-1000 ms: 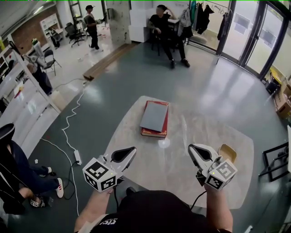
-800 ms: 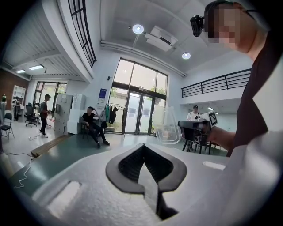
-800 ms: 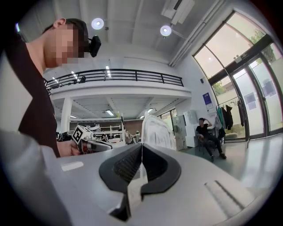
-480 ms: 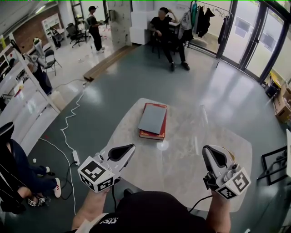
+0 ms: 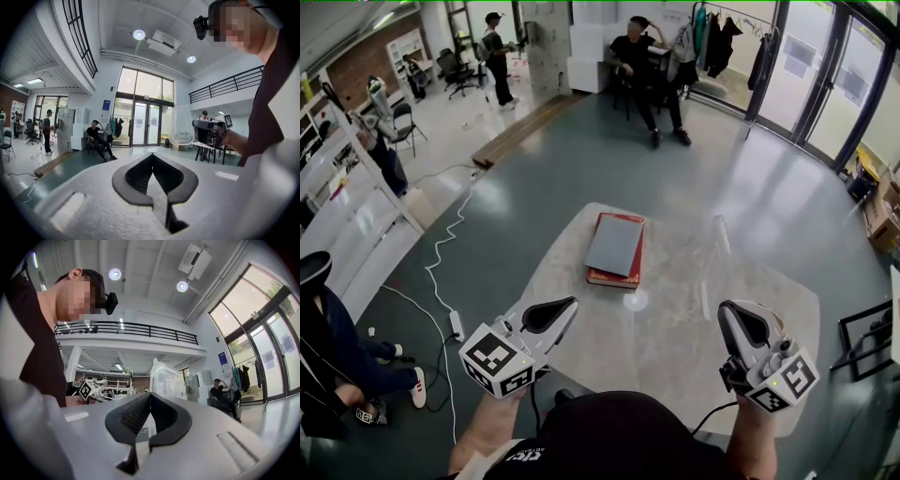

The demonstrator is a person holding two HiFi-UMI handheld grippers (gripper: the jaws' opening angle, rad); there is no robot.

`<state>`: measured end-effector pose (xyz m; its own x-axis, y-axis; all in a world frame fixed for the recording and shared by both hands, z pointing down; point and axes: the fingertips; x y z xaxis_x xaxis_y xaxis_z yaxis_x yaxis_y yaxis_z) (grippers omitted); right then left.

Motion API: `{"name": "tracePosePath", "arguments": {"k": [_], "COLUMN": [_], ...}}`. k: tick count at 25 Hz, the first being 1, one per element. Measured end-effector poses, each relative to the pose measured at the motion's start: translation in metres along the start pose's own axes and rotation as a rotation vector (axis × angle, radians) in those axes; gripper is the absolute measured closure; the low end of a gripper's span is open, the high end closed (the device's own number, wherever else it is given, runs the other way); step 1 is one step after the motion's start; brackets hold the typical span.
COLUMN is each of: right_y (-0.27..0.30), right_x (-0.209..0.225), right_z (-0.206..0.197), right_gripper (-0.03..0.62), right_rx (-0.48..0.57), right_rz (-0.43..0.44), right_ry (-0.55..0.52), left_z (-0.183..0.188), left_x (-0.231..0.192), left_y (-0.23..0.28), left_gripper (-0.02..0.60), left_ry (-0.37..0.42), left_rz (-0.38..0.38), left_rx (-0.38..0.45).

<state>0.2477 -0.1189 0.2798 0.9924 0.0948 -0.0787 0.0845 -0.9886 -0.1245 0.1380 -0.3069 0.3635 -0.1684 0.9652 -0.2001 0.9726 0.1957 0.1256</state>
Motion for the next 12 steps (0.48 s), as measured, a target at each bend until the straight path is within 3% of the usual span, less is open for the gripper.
{"name": "tracePosePath", "arguments": {"k": [12], "right_y": [-0.0075], "right_x": [0.0049], "right_z": [-0.0035], "right_gripper": [0.591], "right_rx": [0.002], "right_rz": [-0.014], "right_ry": [0.022], "left_z": [0.0006], "left_x": [0.0037], "left_y": [0.0044], "left_gripper": [0.578], "left_ry": [-0.002], "left_rz": [-0.01], "left_rx": [0.005]}}
Point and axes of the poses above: the fingertips, and each gripper's own axes: y forward along the fingers, x to its right, z out of its top, and after that the axes turned 6 degrees about -y, right-handed
